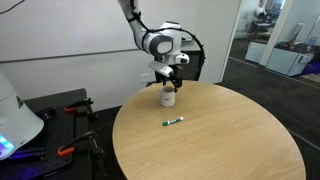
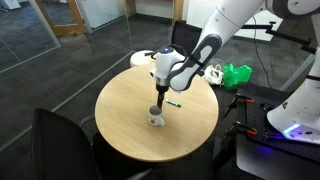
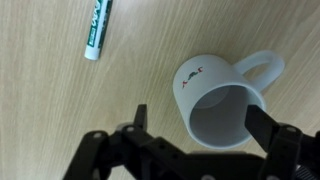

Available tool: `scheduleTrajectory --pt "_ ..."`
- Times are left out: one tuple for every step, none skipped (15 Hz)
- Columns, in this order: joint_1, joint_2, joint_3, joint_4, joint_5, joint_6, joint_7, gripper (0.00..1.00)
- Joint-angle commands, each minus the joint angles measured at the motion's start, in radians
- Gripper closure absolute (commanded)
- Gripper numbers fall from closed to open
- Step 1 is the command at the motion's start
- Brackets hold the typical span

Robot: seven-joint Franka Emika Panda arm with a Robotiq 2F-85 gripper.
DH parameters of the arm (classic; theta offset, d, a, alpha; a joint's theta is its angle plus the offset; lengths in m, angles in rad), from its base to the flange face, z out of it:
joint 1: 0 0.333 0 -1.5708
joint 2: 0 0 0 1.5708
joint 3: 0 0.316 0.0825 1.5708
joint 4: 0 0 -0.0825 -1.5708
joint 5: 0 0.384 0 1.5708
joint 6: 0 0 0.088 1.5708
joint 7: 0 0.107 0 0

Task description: Move the cup slightly to the right

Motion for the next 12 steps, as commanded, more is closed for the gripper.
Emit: scheduleTrajectory --pt "0.025 0.069 -0.018 0.076 -0.030 0.020 0.043 0.00" --pt "0.029 0.087 -0.019 0.095 -0.031 0.025 0.044 0.00" --pt "0.032 0.100 -0.021 0.111 -0.032 0.029 0.046 0.00" --pt "0.038 0.117 -0.025 0.130 -0.033 0.031 0.050 0.00" --pt "0.042 0.133 -0.029 0.148 -0.035 0.028 0.052 0.00" --pt "0.048 0.147 -0.035 0.166 -0.038 0.018 0.055 0.00" --pt "0.050 0.161 -0.037 0.182 -0.039 0.015 0.055 0.00" --pt "0.053 0.173 -0.040 0.197 -0.042 0.010 0.058 0.00" --pt "0.053 0.183 -0.040 0.210 -0.045 0.005 0.060 0.00" --pt "0.055 0.192 -0.044 0.221 -0.050 0.003 0.066 0.25" --pt "0.057 0.201 -0.047 0.234 -0.053 -0.002 0.066 0.26" --pt "0.058 0.208 -0.048 0.246 -0.055 -0.005 0.065 0.34"
